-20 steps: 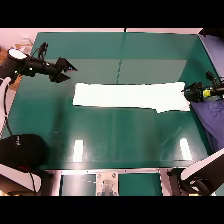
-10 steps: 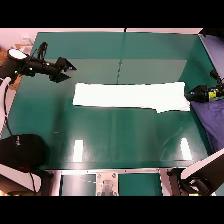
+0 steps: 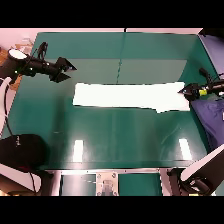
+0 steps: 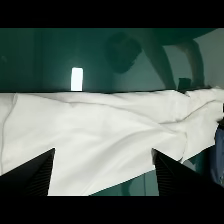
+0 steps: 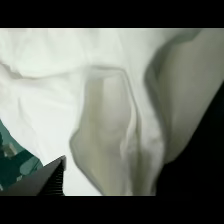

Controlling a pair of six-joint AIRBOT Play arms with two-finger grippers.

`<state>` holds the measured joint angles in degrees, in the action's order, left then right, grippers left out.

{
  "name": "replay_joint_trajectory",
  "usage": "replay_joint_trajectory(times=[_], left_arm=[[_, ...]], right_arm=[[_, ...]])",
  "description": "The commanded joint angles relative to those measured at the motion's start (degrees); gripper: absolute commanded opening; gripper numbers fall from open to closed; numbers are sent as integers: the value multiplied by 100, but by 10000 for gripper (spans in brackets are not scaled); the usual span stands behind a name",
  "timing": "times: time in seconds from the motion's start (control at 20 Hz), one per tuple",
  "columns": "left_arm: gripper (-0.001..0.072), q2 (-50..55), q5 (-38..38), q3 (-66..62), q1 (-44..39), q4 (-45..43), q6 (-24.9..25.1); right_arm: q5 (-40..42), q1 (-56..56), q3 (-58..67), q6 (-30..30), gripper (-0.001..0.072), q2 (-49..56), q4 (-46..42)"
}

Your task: Fold the shirts.

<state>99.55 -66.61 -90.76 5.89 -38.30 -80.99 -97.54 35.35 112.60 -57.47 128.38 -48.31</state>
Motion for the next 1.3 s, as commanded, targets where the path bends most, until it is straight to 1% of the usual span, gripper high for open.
replay_joint_trajectory(times=[0.0, 0.05, 0.1, 0.15, 0.2, 0.35, 0.5, 0.6, 0.7, 0.8, 0.95, 1.1, 1.15, 1.25], left_arm=[[700, 0, -9, -4, -87, -24, 7], [437, 0, -11, -4, -170, -31, 63], [127, 0, 13, -4, -286, -31, 260], [22, 0, 83, -4, -439, -33, 376], [21, 0, 227, -4, -605, -46, 378], [21, 79, 935, -4, -1327, -76, 669], [21, 479, 1825, -7, -2221, -57, 669], [21, 804, 2433, -7, -2817, 50, 669], [22, 1034, 3025, -26, -3296, 332, 673], [21, 1281, 3447, -256, -3700, 444, 649], [21, 1707, 3512, -721, -4083, 455, 621], [21, 2177, 3298, -1123, -4251, 459, 275], [21, 2339, 3185, -1283, -4269, 514, 208], [21, 2597, 3027, -1526, -4269, 859, 151]], right_arm=[[306, -133, -4, -92, 282, 61, -74], [321, -149, -4, -109, 114, 61, -76], [321, -149, -4, -195, 15, 59, -76], [306, -149, -2, -212, 15, 57, -74], [260, -151, 0, -238, 14, 42, -74], [103, -170, 7, -378, 13, -160, -68], [-42, -216, 7, -601, 13, -702, -7], [-151, -302, 7, -852, 13, -1217, 63], [-304, -426, 7, -1154, 14, -1731, 306], [-400, -614, 7, -1475, 14, -2203, 400], [-459, -1051, 7, -1738, 14, -2839, 476], [-455, -1513, 7, -1740, 14, -3307, 1110], [-452, -1668, 7, -1738, 15, -3410, 1316], [-415, -1952, 7, -1742, 15, -3486, 1381]])
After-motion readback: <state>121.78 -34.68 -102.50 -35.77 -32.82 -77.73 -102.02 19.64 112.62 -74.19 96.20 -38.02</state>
